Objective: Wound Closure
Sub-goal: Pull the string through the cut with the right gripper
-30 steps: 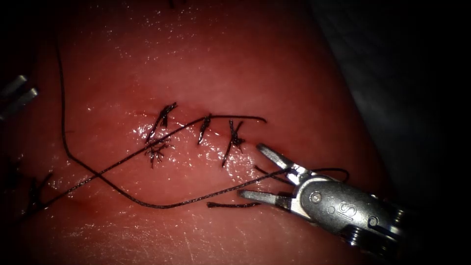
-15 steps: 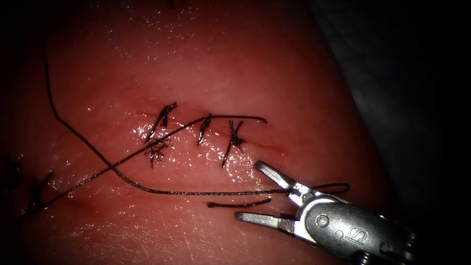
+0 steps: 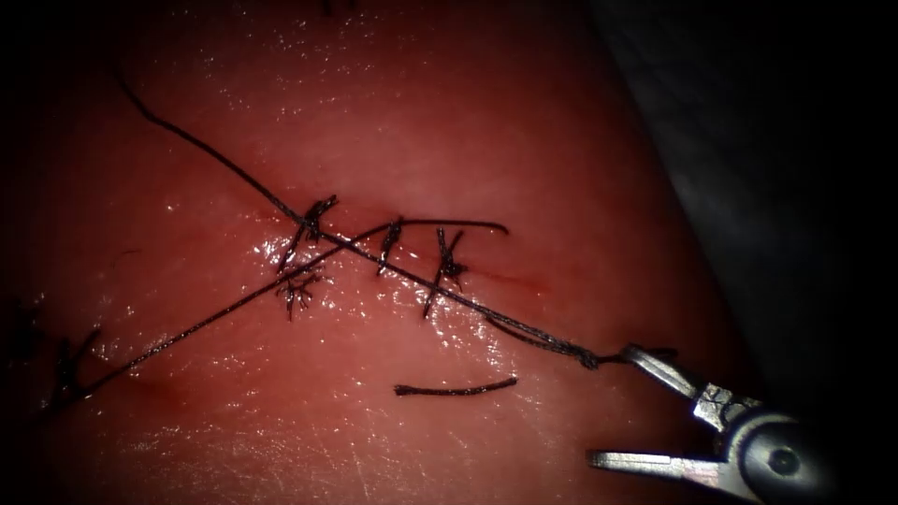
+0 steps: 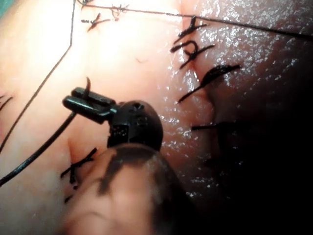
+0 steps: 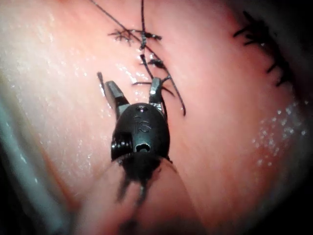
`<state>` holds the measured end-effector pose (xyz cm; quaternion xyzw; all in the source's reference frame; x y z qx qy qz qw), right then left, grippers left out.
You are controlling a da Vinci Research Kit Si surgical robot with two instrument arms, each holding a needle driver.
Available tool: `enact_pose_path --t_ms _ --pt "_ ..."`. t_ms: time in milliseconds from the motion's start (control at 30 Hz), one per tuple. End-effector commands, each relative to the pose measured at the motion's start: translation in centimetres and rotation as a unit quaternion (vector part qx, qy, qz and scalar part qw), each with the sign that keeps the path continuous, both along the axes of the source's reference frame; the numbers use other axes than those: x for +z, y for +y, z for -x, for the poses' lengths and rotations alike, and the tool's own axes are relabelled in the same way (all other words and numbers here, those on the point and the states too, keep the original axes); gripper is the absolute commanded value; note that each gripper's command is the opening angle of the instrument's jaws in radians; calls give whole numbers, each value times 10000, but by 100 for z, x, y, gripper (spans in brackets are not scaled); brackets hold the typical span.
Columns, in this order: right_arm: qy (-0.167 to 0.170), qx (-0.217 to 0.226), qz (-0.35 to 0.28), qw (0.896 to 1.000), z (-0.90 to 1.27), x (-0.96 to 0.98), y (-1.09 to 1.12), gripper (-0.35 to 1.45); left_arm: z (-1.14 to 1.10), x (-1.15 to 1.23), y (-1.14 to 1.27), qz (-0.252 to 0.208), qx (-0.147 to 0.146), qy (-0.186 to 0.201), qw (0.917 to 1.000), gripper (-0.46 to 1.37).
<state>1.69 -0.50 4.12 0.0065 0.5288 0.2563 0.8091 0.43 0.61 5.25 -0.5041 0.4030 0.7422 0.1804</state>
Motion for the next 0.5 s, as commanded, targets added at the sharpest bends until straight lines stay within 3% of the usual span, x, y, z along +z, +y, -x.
enact_pose_path --t_ms 33,267,500 --pt "-21 14 -3 10000 1 0 0 136 -2 0 1 -17 3 8 10000 -35" --pt "-164 193 24 9997 3 6 0 140 -5 0 2 -1 -7 34 10000 -35" --pt "-143 166 123 9997 9 27 -2 128 -18 -5 7 21 -15 75 10000 -35"
